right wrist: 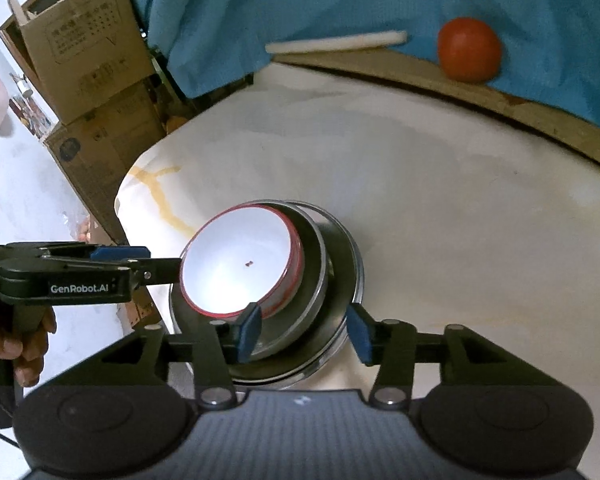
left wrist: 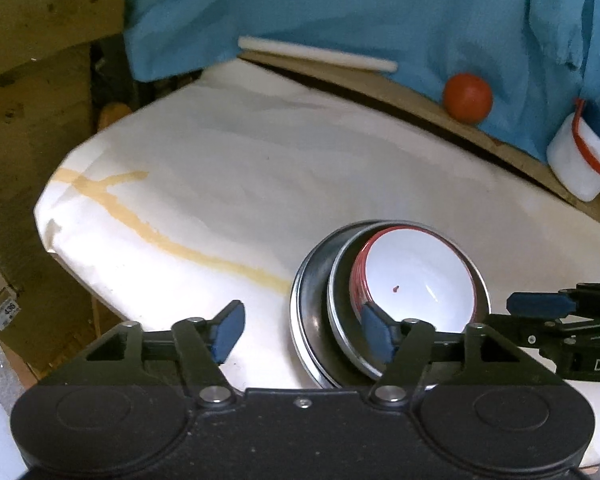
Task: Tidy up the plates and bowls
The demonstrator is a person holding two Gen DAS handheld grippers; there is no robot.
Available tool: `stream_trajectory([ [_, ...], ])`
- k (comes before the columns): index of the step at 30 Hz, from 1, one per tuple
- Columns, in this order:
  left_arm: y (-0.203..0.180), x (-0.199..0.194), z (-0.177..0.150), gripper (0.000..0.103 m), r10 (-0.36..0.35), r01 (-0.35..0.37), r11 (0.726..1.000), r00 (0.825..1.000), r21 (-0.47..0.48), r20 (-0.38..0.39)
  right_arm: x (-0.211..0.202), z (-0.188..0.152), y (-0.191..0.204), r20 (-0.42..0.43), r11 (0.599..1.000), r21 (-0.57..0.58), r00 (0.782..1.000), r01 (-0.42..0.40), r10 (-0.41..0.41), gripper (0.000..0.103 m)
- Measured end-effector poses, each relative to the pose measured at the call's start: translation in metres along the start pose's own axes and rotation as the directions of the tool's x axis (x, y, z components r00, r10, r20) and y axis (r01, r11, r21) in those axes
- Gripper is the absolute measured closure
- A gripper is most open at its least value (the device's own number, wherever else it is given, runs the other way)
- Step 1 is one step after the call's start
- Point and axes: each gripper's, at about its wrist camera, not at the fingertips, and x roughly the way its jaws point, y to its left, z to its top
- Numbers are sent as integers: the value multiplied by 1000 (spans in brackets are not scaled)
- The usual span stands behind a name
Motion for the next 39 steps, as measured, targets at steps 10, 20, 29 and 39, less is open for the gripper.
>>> stream_trajectory([
  [10,-13,-61,-39,9,-2,4,1000,983,-11,185,-41,-31,27,166,998,1,984,59,-59,32],
  [20,-15,-128,-90,1,3,-2,1000,956,-4,294,-93,-73,53,288,996,23,953,89,-92,18],
  [29,-19,-153,-114,1,-7,7,1000,945,0,328,-123,-104,72,331,996,2,940,90,-86,5],
  [39,-29,-164,-129,1,-12,2,1000,937,28,349,-143,-127,79,376,995,5,922,101,-96,1],
])
